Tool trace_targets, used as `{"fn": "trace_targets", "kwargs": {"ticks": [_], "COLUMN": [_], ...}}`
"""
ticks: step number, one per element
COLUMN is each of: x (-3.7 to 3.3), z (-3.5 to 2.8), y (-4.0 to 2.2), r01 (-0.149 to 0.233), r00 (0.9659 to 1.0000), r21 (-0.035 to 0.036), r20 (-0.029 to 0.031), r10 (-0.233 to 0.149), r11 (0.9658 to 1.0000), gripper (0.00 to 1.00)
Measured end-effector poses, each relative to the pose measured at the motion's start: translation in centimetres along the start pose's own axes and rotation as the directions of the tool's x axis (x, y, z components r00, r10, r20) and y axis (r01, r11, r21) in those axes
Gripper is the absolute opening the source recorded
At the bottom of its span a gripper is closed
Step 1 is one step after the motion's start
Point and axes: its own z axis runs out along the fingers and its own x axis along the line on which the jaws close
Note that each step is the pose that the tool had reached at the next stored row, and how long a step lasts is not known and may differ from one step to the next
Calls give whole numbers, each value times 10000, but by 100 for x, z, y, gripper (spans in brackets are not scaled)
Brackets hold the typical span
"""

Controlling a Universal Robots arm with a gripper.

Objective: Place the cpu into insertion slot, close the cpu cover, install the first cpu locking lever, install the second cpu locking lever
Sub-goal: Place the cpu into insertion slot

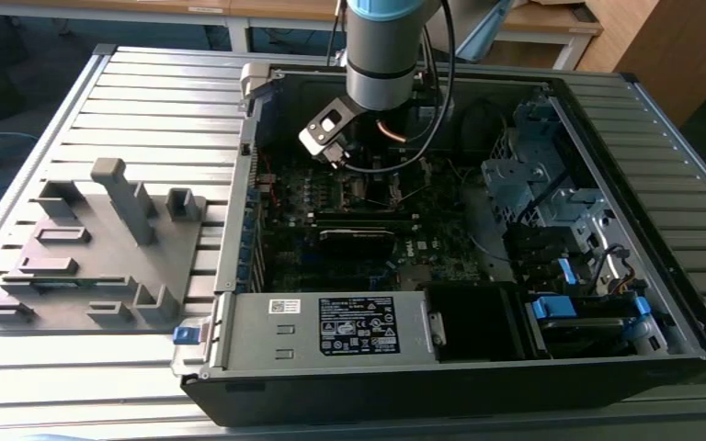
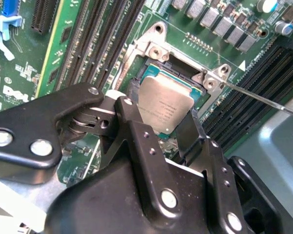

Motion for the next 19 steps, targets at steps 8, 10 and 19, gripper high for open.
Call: {"fn": "trace_targets", "kwargs": {"ticks": [8,10,19], "x": [-1,-1,0], "z": [16,16,20], "y": [-1,-1,-1], "r01": [-2,-2,-2], "r00": [10000,10000,10000], "r21": [1,0,-4], "r20": [1,1,-5], "r10": [2,2,2], "r11": [10000,10000,10000], "gripper": [54,54,61]}}
